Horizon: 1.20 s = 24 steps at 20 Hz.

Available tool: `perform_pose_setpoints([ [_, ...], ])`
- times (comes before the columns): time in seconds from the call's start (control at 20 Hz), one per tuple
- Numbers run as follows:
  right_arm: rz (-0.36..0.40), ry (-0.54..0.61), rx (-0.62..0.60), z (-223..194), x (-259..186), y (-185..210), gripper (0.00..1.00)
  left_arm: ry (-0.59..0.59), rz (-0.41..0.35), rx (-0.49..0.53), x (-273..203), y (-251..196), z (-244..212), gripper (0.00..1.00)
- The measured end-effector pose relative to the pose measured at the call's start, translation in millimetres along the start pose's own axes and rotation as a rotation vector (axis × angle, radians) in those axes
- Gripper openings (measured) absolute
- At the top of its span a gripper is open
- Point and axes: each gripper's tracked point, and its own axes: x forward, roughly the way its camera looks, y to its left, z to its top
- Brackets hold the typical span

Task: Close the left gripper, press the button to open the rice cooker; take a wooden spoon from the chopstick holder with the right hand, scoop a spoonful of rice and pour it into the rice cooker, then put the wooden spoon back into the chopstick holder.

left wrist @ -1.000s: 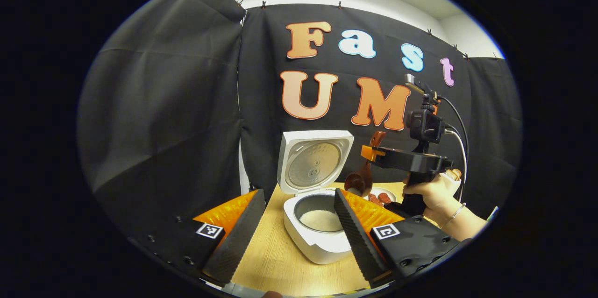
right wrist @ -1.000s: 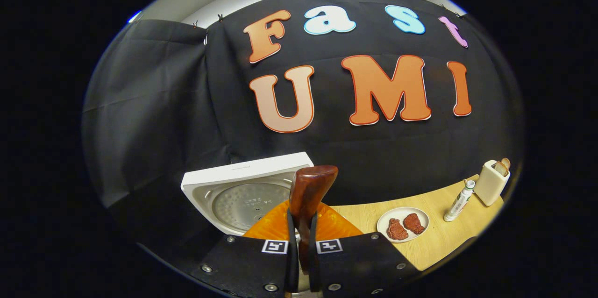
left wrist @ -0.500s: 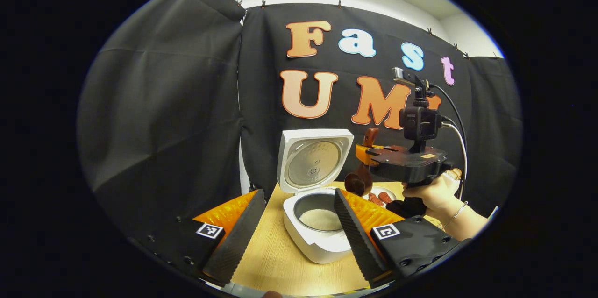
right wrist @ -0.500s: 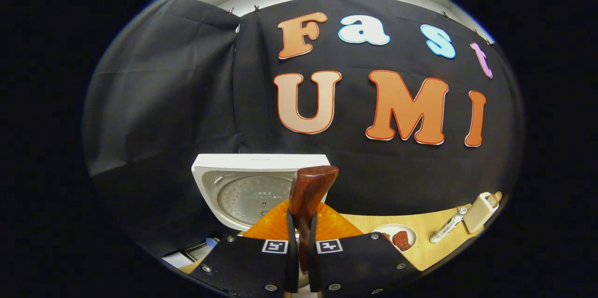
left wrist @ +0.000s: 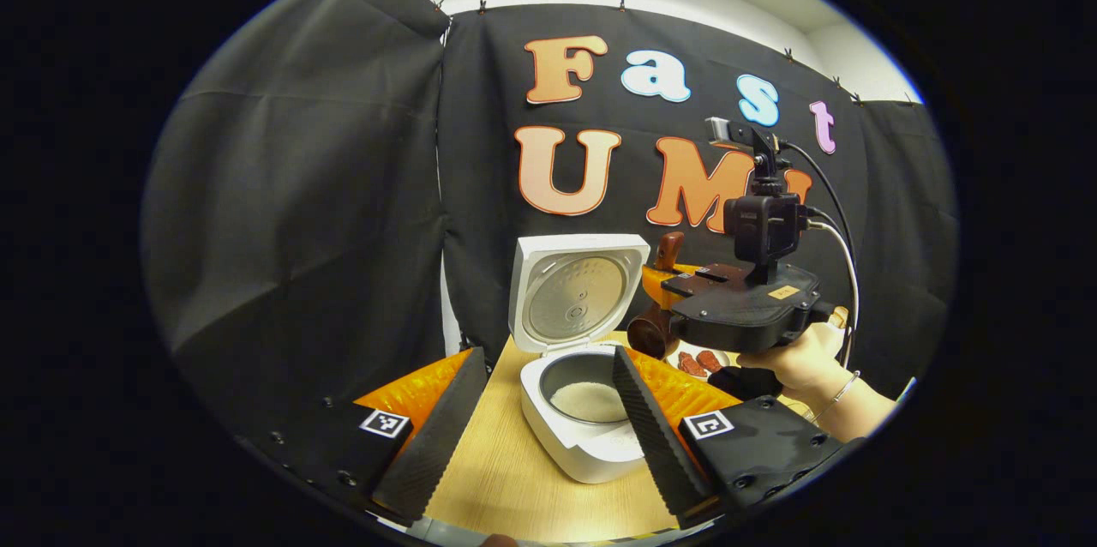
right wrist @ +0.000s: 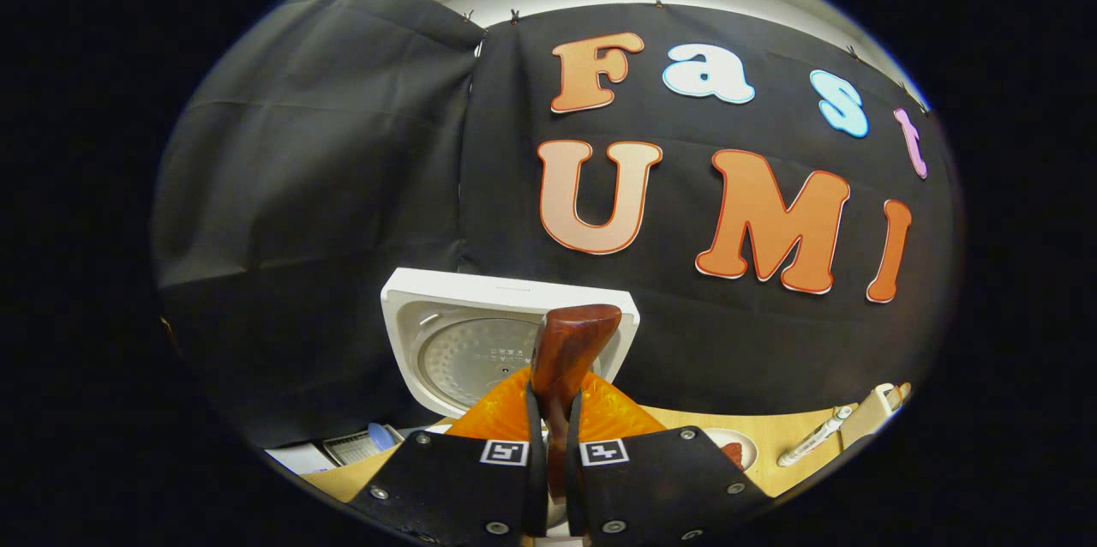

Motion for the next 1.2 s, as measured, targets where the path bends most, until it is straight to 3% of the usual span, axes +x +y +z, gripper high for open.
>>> perform_pose_setpoints([
  [0.1,0.009,0.015,0.049,-5,-1,-3,0.08,-0.001,0.0,-0.002,0,-2,0,1.0],
  [0.65,0.03,0.05,0.658,-6,-31,-69,0.08,-0.019,-0.01,-0.02,-2,-27,7,1.0],
  [0.9,-0.016,0.031,0.792,-14,-64,-128,0.08,-0.03,-0.034,-0.022,2,-53,13,1.0],
  [1.2,-0.146,0.003,0.894,-44,-122,-220,0.08,-0.036,-0.083,-0.024,6,-95,18,1.0],
])
